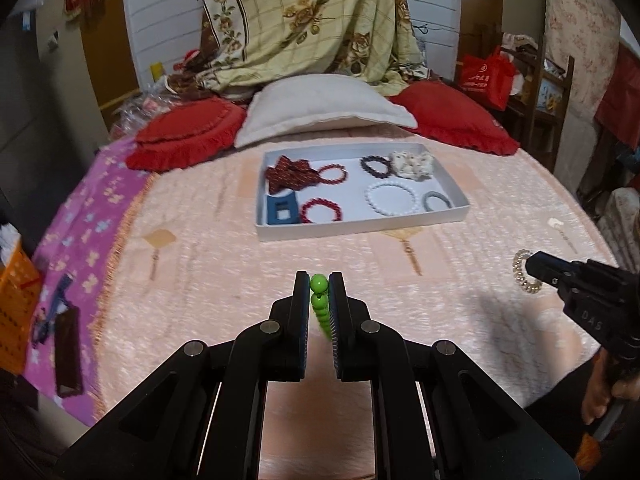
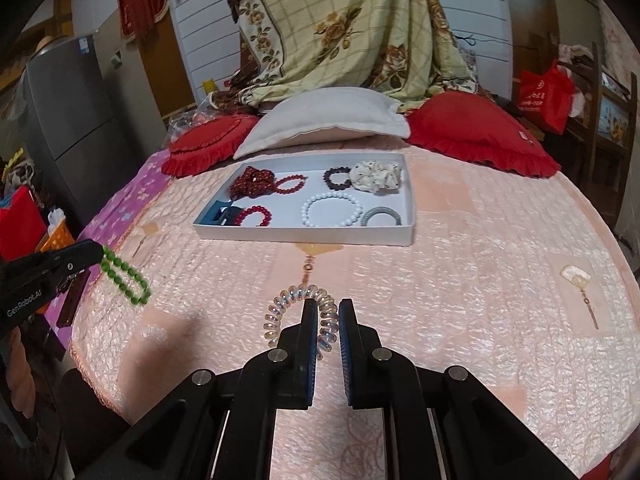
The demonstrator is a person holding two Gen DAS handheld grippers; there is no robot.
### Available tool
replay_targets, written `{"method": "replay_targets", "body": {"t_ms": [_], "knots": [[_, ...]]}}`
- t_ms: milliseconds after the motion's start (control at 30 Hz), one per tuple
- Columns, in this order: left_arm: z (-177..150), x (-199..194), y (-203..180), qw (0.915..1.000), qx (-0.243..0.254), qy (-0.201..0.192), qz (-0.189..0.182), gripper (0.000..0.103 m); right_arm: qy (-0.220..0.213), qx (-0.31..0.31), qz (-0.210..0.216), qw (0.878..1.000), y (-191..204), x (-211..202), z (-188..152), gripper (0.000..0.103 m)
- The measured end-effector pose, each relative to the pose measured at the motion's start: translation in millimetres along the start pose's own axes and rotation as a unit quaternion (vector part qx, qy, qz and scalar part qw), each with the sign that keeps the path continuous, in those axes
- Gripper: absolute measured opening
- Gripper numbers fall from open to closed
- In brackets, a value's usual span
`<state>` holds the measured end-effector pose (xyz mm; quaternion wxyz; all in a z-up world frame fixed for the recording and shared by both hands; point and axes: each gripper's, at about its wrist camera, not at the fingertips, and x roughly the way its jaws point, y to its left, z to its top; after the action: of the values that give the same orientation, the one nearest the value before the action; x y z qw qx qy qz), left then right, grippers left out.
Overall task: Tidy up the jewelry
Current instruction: 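Carry both bracelets to the white tray and open both tools to release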
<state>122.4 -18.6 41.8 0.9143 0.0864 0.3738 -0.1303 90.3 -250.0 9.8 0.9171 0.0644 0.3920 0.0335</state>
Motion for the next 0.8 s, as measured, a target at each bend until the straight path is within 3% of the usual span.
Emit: {"method": "replay_targets", "body": {"t_ms": [400, 600, 800], "knots": [[13.4, 23.9, 14.7, 0.9994, 0.021, 0.016, 0.020, 0.008, 0.019, -0.032, 0.007, 0.999, 31.1, 28.4, 21.4, 0.010], [23.2, 41.1, 13.8, 0.9988, 0.031, 0.028, 0.024, 0.008, 0.019, -0.032, 0.011, 0.999, 27.9, 41.1, 37.9, 0.010], [40.8, 60.6, 17.4, 0.9987, 0.020, 0.047, -0.001, 0.008, 0.014, -0.026, 0.008, 1.000, 17.1, 59.6, 58.1, 0.010]]}}
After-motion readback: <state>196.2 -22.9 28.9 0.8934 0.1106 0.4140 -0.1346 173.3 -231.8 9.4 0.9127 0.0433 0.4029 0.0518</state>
